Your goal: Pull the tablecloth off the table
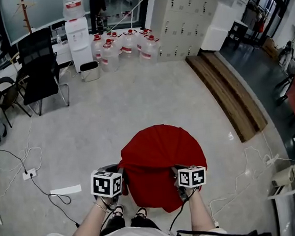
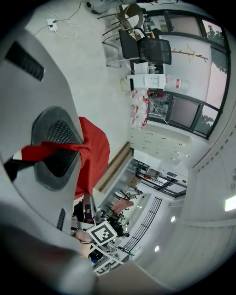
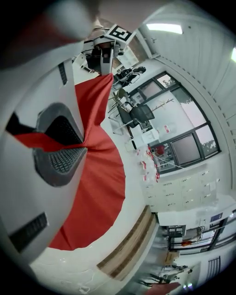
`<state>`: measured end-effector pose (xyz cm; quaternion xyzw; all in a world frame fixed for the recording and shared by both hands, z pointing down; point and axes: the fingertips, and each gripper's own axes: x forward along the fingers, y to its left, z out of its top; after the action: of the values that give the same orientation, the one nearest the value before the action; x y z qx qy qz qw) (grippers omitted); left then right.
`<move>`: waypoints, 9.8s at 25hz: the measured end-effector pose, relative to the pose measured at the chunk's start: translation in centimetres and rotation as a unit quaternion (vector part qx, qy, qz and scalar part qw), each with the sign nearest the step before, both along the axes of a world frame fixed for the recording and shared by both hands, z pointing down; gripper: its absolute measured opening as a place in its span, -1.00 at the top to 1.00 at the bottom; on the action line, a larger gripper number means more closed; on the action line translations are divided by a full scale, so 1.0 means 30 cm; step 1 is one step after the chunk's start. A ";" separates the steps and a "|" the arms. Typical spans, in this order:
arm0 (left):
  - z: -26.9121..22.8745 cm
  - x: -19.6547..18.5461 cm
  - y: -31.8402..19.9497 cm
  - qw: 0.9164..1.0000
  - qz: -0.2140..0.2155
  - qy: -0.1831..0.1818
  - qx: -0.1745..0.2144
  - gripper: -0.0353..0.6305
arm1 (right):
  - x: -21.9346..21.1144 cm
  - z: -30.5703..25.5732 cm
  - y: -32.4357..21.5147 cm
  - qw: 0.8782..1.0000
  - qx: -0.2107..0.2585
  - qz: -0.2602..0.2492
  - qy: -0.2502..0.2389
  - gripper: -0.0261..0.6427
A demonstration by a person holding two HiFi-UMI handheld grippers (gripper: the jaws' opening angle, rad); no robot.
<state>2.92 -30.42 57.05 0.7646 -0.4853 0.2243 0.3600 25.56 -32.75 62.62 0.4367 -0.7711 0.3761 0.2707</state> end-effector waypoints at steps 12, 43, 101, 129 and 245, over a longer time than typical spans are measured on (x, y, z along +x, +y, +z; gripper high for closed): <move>-0.018 0.044 -0.021 1.000 0.015 0.006 0.007 0.84 | 0.032 -0.142 0.025 0.992 0.026 0.117 -0.048 0.84; -0.164 0.040 -0.053 0.995 0.076 0.022 0.060 0.84 | -0.021 -0.420 0.082 0.947 0.062 0.281 -0.145 0.84; -0.338 0.074 0.260 0.985 0.100 0.048 0.132 0.84 | -0.121 -0.812 0.511 0.929 0.177 0.249 -0.207 0.84; -0.344 -0.111 0.693 0.987 0.067 0.007 0.147 0.84 | -0.237 -0.901 0.925 0.916 0.219 0.217 -0.257 0.84; -0.487 0.034 0.581 0.956 0.217 0.096 0.171 0.84 | -0.051 -0.635 1.095 0.886 0.193 0.414 -0.077 0.84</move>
<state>3.94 -13.00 42.43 0.9193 -0.3024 0.1366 0.2117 24.03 0.10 43.57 0.7294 -0.5963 0.3299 -0.0599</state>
